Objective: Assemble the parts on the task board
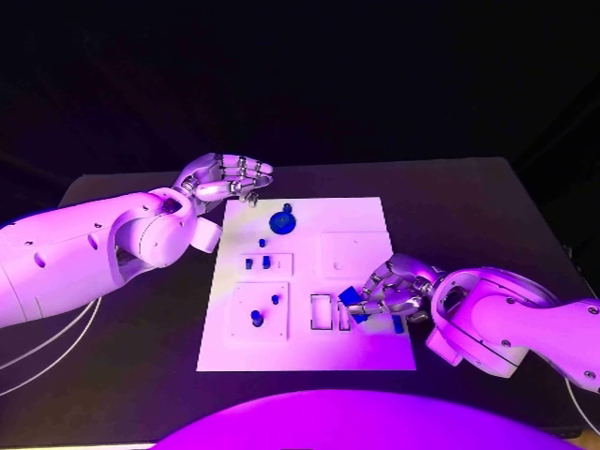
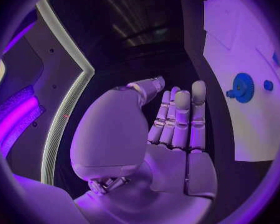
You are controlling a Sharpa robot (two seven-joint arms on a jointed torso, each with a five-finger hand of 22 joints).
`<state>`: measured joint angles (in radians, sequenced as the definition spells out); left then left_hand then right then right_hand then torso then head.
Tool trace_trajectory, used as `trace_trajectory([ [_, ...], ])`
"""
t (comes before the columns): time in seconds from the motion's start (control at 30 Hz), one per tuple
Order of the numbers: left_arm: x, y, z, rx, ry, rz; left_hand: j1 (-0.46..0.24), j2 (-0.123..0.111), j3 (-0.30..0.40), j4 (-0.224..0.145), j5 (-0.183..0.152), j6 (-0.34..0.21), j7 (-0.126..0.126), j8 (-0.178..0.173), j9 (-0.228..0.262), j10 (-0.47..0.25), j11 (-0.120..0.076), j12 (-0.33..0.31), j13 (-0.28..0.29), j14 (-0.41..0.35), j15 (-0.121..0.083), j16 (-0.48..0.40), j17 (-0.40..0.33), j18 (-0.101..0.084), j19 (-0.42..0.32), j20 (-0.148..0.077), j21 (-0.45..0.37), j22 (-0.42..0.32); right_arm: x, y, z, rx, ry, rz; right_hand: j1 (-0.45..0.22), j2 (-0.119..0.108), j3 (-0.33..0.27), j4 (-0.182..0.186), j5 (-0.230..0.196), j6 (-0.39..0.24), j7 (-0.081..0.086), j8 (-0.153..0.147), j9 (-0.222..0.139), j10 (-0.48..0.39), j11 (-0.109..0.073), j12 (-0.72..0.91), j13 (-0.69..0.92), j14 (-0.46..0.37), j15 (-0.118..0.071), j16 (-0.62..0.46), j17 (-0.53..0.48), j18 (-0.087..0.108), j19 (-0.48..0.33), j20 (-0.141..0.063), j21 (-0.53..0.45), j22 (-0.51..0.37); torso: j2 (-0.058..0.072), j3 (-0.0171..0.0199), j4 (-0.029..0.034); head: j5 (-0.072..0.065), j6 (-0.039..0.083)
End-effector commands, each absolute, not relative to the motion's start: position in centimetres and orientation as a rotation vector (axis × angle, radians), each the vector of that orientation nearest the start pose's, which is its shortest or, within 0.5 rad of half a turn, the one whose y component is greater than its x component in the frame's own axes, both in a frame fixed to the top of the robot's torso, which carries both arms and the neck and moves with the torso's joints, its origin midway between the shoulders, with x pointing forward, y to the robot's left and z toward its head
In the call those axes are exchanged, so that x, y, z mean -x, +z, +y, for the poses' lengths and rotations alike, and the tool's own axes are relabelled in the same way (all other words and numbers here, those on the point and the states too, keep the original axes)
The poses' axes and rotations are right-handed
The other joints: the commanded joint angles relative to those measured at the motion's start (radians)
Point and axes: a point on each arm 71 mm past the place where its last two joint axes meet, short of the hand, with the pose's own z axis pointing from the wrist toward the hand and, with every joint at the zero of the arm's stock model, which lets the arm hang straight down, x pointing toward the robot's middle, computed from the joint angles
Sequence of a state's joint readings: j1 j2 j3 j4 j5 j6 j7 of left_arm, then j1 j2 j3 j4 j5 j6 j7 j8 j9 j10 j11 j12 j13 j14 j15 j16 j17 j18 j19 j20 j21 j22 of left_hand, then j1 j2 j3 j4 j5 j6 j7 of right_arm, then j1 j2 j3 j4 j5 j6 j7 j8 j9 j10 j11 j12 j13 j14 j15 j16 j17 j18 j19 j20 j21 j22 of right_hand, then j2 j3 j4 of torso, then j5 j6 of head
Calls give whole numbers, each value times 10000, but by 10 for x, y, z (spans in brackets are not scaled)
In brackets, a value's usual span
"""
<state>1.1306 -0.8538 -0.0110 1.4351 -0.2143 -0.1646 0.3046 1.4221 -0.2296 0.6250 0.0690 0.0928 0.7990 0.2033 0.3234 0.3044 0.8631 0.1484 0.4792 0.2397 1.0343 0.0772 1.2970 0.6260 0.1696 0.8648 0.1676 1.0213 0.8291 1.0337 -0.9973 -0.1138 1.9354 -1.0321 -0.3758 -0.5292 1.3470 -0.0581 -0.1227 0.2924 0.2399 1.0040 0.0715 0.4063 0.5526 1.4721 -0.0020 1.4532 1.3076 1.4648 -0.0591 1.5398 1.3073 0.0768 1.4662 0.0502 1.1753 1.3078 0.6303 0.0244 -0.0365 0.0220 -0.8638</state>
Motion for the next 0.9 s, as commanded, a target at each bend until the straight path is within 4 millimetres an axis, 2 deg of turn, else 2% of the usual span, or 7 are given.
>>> trace_trajectory([
  [0.03,-491,-210,228,9632,-14996,16206,-34,-12,-28,5,-29,-77,64,66,1,-96,4,33,-6,-57,9,42,-15,151,-22,70,-56,-15,-353,-261,-181,-5376,6835,22179,-82,-7,-69,-11,-4,92,-12,-10,-14,35,-20,-43,978,898,-73,55,1857,-133,203,-88,36,1790,16,-2,2,15,8],
  [0.3,-490,-210,228,9628,-14996,16213,-34,-12,-28,5,-29,-77,64,66,1,-96,4,33,-6,-57,9,42,-15,151,-22,70,-56,-15,-355,-262,-169,-5160,6986,22278,-140,28,-103,-3,1,105,-16,1,-8,19,-22,-73,947,897,-74,54,1854,-130,199,-88,24,1786,16,1,-8,57,-1],
  [0.6,-490,-210,228,9623,-15002,16222,-34,-12,-28,5,-29,-77,64,66,1,-96,4,33,-6,-57,9,42,-15,151,-22,70,-56,-15,-363,-271,-155,-4607,6674,22472,-479,202,-305,7,4,122,-29,37,17,-7,-32,-158,885,894,-81,45,1839,-126,190,-91,7,1781,24,11,0,59,-19],
  [0.9,-490,-210,228,9618,-14998,16233,-34,-12,-28,5,-29,-77,64,66,1,-96,4,33,-6,-57,9,42,-15,151,-22,70,-56,-15,-366,-276,-148,-4082,6495,22638,-623,227,-408,4,2,129,-39,58,33,-8,-39,-182,874,896,-86,47,1848,-134,201,-94,62,1792,22,6,-8,104,-50],
])
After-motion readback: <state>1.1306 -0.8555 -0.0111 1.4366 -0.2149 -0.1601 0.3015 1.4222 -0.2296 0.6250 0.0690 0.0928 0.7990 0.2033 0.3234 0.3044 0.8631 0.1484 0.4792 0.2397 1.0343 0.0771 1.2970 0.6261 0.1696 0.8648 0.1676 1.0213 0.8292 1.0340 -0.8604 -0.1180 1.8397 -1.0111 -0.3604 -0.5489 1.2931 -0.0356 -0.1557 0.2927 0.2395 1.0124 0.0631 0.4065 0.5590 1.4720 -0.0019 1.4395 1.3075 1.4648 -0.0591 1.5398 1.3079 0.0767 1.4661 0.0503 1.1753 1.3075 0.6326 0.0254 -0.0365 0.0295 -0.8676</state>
